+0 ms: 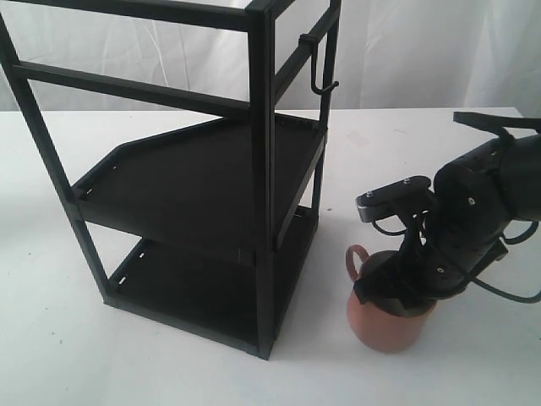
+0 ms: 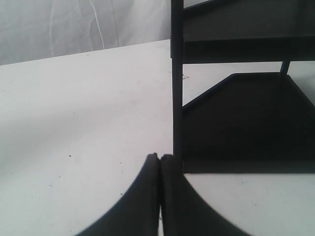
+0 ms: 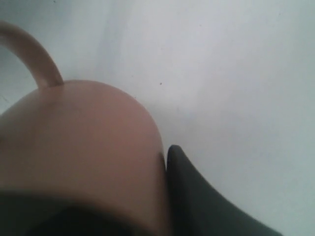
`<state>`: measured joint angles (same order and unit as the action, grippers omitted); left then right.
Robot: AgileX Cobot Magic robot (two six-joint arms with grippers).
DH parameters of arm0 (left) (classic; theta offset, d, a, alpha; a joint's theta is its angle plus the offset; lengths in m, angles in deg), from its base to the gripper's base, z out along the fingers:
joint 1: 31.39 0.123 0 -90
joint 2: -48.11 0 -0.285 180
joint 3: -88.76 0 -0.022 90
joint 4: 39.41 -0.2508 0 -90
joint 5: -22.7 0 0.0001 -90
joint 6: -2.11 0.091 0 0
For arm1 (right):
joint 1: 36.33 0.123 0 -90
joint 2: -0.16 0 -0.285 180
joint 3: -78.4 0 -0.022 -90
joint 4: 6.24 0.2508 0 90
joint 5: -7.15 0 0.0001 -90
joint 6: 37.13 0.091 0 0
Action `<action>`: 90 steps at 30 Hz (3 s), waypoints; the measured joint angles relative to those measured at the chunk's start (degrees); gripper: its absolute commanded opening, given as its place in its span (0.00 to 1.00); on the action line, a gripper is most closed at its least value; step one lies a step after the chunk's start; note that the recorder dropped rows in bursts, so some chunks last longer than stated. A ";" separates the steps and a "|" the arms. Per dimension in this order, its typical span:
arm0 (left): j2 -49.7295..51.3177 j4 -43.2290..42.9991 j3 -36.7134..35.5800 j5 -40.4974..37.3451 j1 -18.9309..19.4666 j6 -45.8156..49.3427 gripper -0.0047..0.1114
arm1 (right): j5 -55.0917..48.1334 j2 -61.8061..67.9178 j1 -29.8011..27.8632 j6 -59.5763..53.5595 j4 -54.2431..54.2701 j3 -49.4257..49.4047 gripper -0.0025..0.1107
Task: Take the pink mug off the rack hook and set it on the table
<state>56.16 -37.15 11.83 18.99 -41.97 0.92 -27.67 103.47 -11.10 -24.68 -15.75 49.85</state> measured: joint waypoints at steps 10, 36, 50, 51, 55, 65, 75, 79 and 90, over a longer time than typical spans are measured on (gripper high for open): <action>0.00 0.00 0.00 0.00 0.00 0.00 0.04 | -1.28 -1.75 0.00 -1.08 0.09 1.05 0.30; 0.00 0.00 0.00 0.00 0.00 0.00 0.04 | -5.69 -24.87 0.85 -1.41 0.14 -2.68 0.30; 0.00 0.00 0.00 0.00 0.00 0.00 0.04 | 0.17 -48.24 0.99 -1.41 2.40 -12.61 0.02; 0.00 0.00 0.00 0.00 0.00 0.00 0.04 | 0.44 -49.65 0.99 -1.41 3.03 -13.13 0.02; 0.00 0.00 0.00 0.00 0.00 0.00 0.04 | 0.56 -54.09 0.99 -1.41 4.50 -14.96 0.02; 0.00 0.00 0.00 0.00 0.00 0.00 0.04 | -1.21 -58.95 0.99 -1.50 4.72 -15.17 0.02; 0.00 0.00 0.00 0.00 0.00 0.00 0.04 | -1.21 -58.99 0.99 -1.50 4.72 -15.17 0.02; 0.00 0.00 0.00 0.00 0.00 0.00 0.04 | -0.80 -58.99 0.99 -1.50 4.72 -15.17 0.02; 0.00 0.00 0.00 0.00 0.00 0.00 0.04 | 27.51 -63.16 0.99 -7.32 9.51 -24.68 0.02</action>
<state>56.16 -37.15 11.83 18.99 -41.97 0.92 -0.16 40.31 -10.11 -32.01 -6.24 25.17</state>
